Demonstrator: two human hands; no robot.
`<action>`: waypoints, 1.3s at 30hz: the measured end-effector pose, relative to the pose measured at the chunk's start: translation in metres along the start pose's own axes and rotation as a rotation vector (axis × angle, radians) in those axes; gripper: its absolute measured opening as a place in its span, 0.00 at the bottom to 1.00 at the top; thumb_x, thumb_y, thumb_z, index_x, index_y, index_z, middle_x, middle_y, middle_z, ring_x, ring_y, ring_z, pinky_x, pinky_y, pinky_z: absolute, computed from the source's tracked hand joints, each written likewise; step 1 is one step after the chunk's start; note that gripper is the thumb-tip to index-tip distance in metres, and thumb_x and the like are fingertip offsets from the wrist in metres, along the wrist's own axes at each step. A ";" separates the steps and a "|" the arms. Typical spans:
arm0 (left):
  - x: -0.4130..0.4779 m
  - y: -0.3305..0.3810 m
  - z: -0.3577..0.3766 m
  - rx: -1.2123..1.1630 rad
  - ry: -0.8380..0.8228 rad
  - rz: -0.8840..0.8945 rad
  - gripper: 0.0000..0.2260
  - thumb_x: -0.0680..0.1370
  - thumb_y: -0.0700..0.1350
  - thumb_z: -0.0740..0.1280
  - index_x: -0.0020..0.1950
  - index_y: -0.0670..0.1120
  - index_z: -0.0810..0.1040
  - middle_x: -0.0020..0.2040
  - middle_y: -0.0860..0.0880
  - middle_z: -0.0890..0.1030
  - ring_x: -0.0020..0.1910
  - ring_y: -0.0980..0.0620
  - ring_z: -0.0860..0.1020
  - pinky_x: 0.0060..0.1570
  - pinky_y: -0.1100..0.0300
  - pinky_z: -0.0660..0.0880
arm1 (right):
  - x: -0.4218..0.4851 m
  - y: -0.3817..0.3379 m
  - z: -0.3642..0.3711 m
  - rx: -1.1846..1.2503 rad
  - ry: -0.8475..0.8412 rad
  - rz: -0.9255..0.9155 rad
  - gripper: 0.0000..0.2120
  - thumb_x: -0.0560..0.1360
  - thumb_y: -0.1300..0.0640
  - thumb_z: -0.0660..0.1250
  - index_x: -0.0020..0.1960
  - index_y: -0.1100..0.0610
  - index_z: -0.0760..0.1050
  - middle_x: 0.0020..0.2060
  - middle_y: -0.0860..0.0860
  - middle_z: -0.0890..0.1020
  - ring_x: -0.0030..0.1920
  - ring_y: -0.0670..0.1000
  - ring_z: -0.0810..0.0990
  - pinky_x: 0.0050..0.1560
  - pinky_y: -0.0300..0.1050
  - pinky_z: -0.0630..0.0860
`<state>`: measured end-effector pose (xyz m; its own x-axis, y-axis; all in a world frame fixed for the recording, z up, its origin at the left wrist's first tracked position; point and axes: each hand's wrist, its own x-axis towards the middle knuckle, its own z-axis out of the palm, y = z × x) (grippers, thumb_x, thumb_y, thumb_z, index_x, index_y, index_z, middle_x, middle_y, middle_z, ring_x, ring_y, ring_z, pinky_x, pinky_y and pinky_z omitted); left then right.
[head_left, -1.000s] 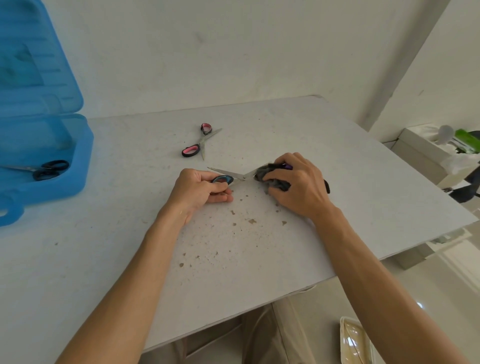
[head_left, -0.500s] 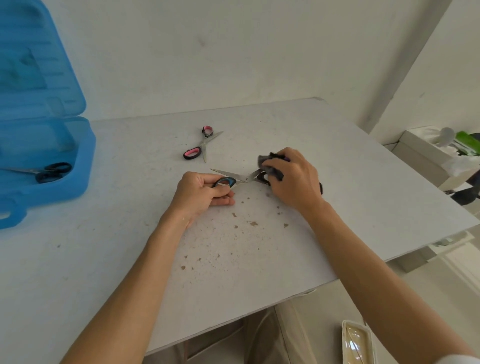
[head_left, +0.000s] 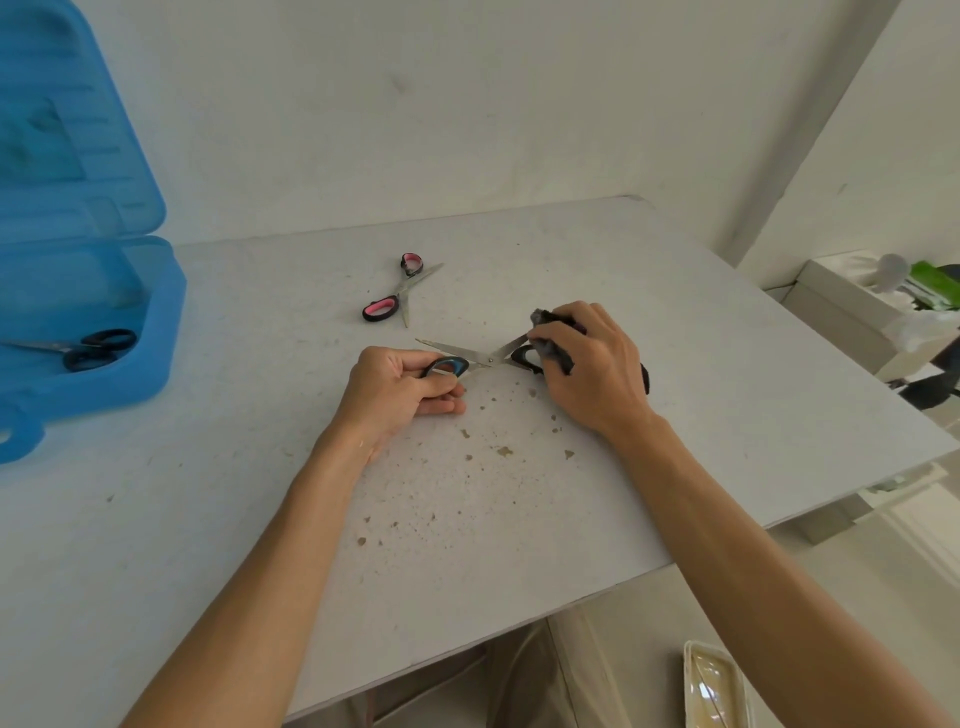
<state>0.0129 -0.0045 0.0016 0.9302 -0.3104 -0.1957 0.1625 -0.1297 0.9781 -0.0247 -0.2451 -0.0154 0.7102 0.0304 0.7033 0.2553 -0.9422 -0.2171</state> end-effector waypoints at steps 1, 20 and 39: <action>0.000 0.000 -0.001 -0.004 -0.001 -0.005 0.14 0.77 0.33 0.72 0.62 0.39 0.82 0.45 0.41 0.88 0.44 0.43 0.88 0.48 0.54 0.85 | -0.002 -0.004 0.000 0.016 -0.001 -0.046 0.06 0.76 0.61 0.72 0.52 0.57 0.85 0.51 0.52 0.83 0.50 0.55 0.81 0.45 0.48 0.78; 0.000 0.000 -0.004 -0.038 -0.029 -0.010 0.13 0.77 0.32 0.72 0.60 0.39 0.83 0.45 0.39 0.88 0.44 0.41 0.88 0.46 0.57 0.85 | 0.002 -0.006 0.010 -0.017 -0.013 0.079 0.09 0.72 0.66 0.72 0.50 0.57 0.85 0.48 0.51 0.84 0.48 0.57 0.80 0.41 0.52 0.79; -0.001 -0.001 -0.004 -0.026 0.005 0.003 0.07 0.77 0.32 0.72 0.55 0.37 0.85 0.47 0.41 0.88 0.43 0.43 0.88 0.47 0.55 0.85 | 0.042 -0.069 0.025 0.237 -0.183 -0.288 0.10 0.71 0.65 0.70 0.50 0.58 0.86 0.48 0.52 0.86 0.44 0.56 0.79 0.39 0.52 0.79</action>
<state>0.0137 -0.0001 0.0014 0.9323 -0.3062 -0.1925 0.1683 -0.1038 0.9803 0.0042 -0.1706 0.0119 0.6870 0.3608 0.6307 0.5896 -0.7841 -0.1936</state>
